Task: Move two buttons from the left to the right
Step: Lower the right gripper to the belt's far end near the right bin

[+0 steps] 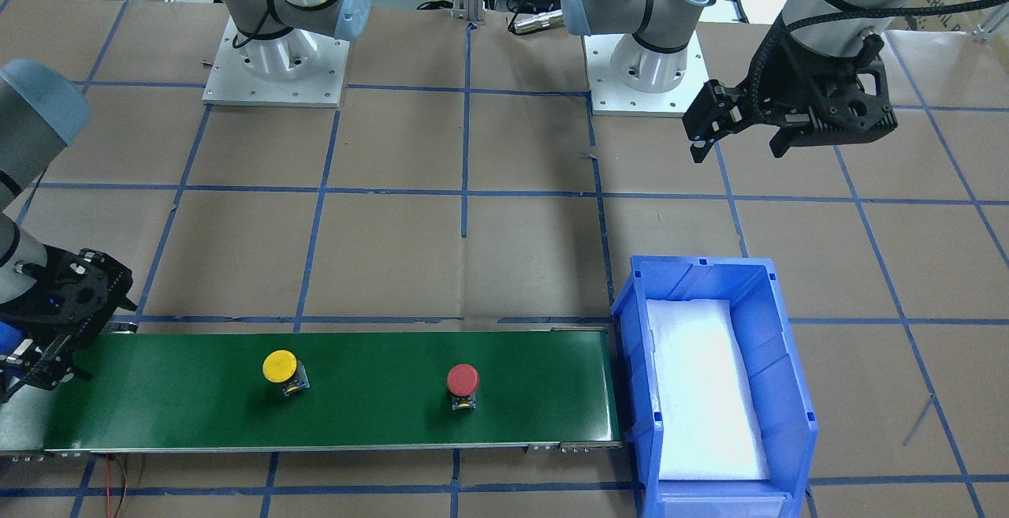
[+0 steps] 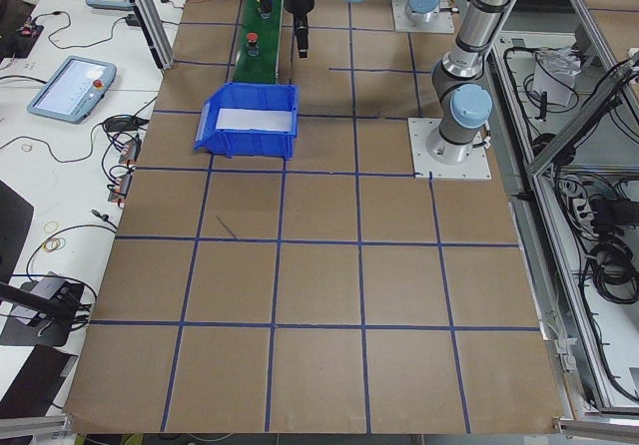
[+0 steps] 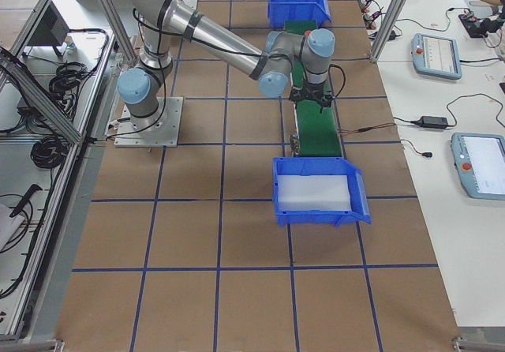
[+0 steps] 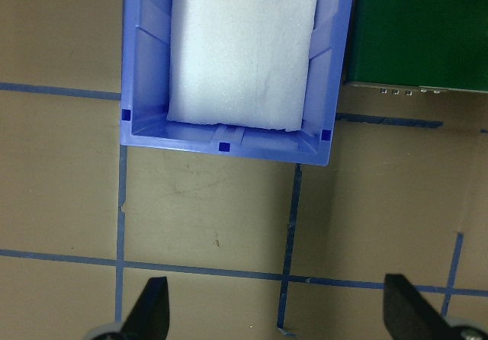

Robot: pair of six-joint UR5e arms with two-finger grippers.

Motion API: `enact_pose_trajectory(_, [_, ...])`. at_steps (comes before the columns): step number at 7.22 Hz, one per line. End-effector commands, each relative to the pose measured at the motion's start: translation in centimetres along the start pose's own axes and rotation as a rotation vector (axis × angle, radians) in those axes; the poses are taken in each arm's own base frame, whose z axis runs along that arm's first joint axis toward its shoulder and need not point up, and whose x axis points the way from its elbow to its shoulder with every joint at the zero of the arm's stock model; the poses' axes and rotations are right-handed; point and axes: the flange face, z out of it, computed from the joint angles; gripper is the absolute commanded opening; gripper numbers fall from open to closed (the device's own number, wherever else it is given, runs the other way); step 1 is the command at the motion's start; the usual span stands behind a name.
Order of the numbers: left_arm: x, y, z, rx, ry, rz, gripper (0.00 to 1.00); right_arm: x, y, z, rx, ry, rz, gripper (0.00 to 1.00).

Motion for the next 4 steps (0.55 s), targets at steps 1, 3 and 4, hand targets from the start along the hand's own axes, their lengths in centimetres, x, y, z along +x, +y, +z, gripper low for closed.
enact_pose_trajectory(1, [0.10,-0.06,-0.02,0.006,0.000,0.011,1.00,0.13,0.01,0.04,-0.001,0.005,-0.004,1.00])
enact_pose_trajectory(3, [0.10,-0.06,-0.02,0.006,0.000,0.011,1.00,0.24,-0.03,-0.44,0.001,0.024,-0.014,1.00])
enact_pose_trajectory(4, [0.10,-0.08,-0.04,0.007,0.000,0.011,1.00,0.27,-0.03,-0.49,0.001,0.024,-0.014,1.00])
